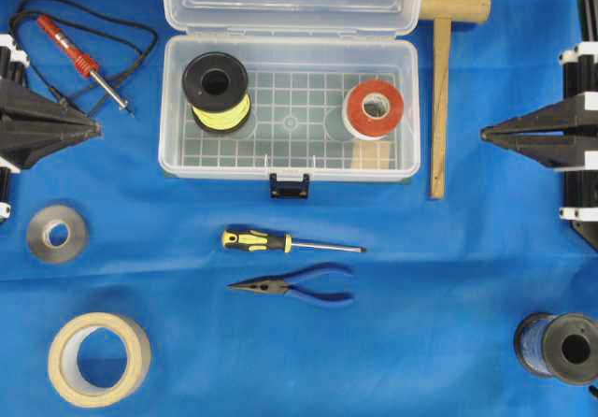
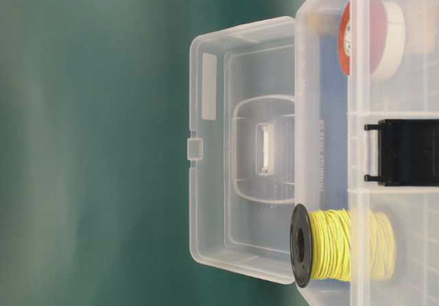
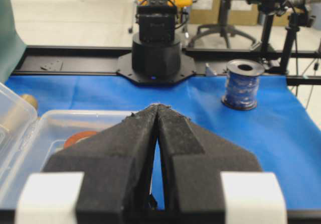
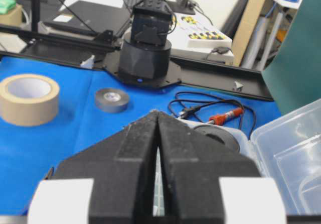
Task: Close the tool box with the left arm.
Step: 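Move the left gripper up behind the box to the raised clear lid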
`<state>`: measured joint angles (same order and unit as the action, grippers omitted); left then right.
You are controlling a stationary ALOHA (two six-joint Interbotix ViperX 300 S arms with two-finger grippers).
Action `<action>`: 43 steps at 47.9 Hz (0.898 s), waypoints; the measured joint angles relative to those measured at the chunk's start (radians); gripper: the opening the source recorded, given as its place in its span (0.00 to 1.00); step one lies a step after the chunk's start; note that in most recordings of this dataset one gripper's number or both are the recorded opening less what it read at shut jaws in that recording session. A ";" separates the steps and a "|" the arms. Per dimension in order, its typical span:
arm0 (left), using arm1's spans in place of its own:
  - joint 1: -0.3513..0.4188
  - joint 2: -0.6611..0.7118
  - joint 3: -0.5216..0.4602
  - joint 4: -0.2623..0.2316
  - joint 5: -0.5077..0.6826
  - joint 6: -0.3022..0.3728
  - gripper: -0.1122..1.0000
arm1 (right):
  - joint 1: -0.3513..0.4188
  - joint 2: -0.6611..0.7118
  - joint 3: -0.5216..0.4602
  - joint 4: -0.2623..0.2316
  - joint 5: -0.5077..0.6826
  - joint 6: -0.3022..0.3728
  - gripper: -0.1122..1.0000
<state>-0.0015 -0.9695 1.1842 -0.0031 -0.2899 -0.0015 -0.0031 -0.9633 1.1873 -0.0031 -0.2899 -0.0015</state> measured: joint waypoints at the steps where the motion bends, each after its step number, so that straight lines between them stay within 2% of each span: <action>1: 0.000 0.002 0.000 -0.002 -0.002 0.002 0.10 | 0.000 0.002 0.000 0.000 0.000 -0.002 0.10; 9: 0.069 0.025 -0.005 -0.026 -0.015 0.017 0.10 | -0.002 0.026 -0.020 0.000 0.009 -0.008 0.10; 26: 0.382 0.121 -0.058 -0.029 -0.087 0.020 0.13 | -0.012 0.043 -0.028 -0.002 0.014 -0.006 0.10; 28: 0.407 0.132 -0.066 -0.029 -0.091 0.020 0.19 | -0.014 0.044 -0.026 -0.002 0.014 -0.006 0.10; 31: 0.448 0.161 -0.089 -0.029 -0.097 0.021 0.34 | -0.015 0.046 -0.028 0.000 0.017 -0.006 0.10; 39: 0.520 0.281 -0.173 -0.029 -0.109 0.032 0.77 | -0.029 0.052 -0.028 -0.002 0.023 -0.006 0.10; 43: 0.546 0.350 -0.216 -0.029 -0.109 0.057 0.91 | -0.037 0.057 -0.026 -0.002 0.025 -0.006 0.10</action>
<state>0.5446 -0.6197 0.9679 -0.0322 -0.3988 0.0552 -0.0399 -0.9066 1.1612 -0.0046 -0.2654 -0.0077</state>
